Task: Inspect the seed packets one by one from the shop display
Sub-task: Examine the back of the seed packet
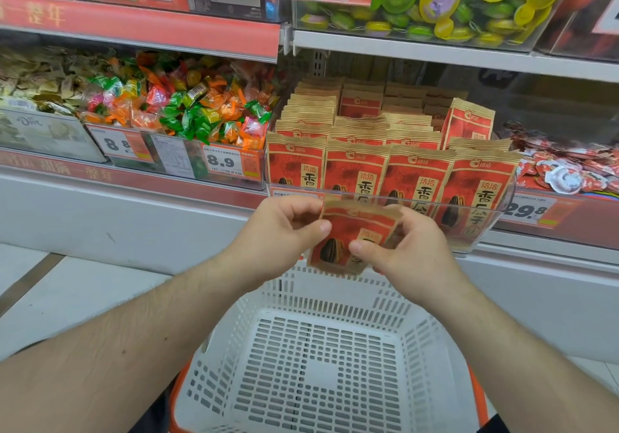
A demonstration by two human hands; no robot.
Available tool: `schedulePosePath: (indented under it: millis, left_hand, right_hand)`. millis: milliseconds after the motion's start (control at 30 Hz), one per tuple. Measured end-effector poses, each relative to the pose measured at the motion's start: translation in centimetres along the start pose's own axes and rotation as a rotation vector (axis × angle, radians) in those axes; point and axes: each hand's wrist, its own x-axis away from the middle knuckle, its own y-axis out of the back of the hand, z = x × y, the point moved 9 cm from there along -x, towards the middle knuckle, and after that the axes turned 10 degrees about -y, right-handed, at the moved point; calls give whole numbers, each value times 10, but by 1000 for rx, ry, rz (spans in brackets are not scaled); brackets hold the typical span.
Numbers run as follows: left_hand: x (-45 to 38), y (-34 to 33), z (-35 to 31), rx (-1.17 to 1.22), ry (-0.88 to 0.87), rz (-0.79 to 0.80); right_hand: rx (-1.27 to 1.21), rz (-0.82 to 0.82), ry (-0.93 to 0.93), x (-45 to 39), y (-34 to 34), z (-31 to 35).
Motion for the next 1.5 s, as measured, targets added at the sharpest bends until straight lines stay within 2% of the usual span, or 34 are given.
schedulePosePath:
  millis: [100, 233, 533, 733, 900, 1000, 1067, 1200, 1500]
  left_hand:
    - [0, 2, -9, -49, -90, 21]
    - [2, 5, -12, -66, -125, 8]
    - [2, 7, -15, -69, -155, 24]
    - [1, 3, -4, 46, 28, 114]
    - [16, -15, 11, 302, 393, 164]
    - [27, -24, 19, 420, 587, 226]
    - [31, -25, 23, 477, 685, 213]
    - [31, -25, 31, 553, 731, 181]
    - [32, -23, 36, 538, 768, 154]
  right_hand:
    - [63, -46, 78, 6, 1, 6]
    - [74, -58, 145, 11, 5, 15]
    - [54, -77, 170, 13, 6, 18]
    - [-308, 61, 71, 11, 5, 18]
    - [-276, 264, -87, 10, -4, 11]
    - [-335, 386, -278, 12, -15, -4]
    - [-392, 445, -381, 16, -23, -10]
    - [-416, 464, -473, 17, -31, -18]
    - [-436, 482, -488, 14, -35, -23]
